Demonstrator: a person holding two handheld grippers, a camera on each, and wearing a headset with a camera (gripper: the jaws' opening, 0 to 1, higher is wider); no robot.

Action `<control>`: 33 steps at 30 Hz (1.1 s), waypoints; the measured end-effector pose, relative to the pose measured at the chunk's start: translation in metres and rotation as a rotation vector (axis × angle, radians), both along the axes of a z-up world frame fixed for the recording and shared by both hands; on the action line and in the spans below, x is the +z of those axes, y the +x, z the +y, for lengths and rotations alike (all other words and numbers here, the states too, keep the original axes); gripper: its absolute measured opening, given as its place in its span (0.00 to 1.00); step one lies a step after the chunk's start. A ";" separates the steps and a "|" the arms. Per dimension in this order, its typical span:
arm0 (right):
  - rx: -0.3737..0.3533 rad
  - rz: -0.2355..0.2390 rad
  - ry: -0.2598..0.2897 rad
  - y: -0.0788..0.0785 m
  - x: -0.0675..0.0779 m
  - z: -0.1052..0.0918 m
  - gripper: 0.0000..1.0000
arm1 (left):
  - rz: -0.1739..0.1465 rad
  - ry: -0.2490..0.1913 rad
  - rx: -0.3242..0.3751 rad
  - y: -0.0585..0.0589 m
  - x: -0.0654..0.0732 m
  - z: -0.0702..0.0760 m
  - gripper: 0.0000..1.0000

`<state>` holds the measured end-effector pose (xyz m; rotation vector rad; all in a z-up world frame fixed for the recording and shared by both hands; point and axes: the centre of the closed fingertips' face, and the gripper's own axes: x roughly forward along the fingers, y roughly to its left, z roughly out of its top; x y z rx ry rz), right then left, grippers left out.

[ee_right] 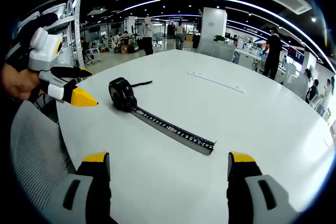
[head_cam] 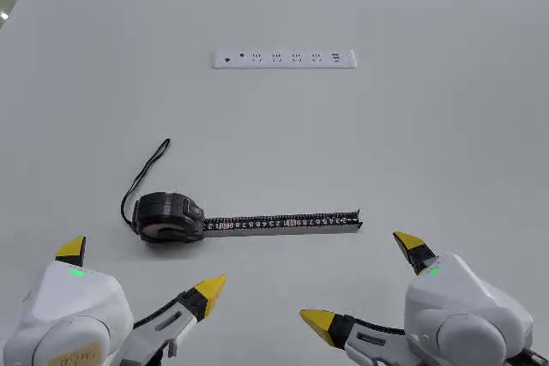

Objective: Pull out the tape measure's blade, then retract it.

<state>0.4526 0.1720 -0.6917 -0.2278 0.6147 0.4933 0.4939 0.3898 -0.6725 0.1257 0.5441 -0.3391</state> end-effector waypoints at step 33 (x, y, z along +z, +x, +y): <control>0.443 -0.031 -0.096 0.038 -0.012 -0.043 0.80 | 0.001 -0.010 0.186 0.044 -0.021 -0.005 1.00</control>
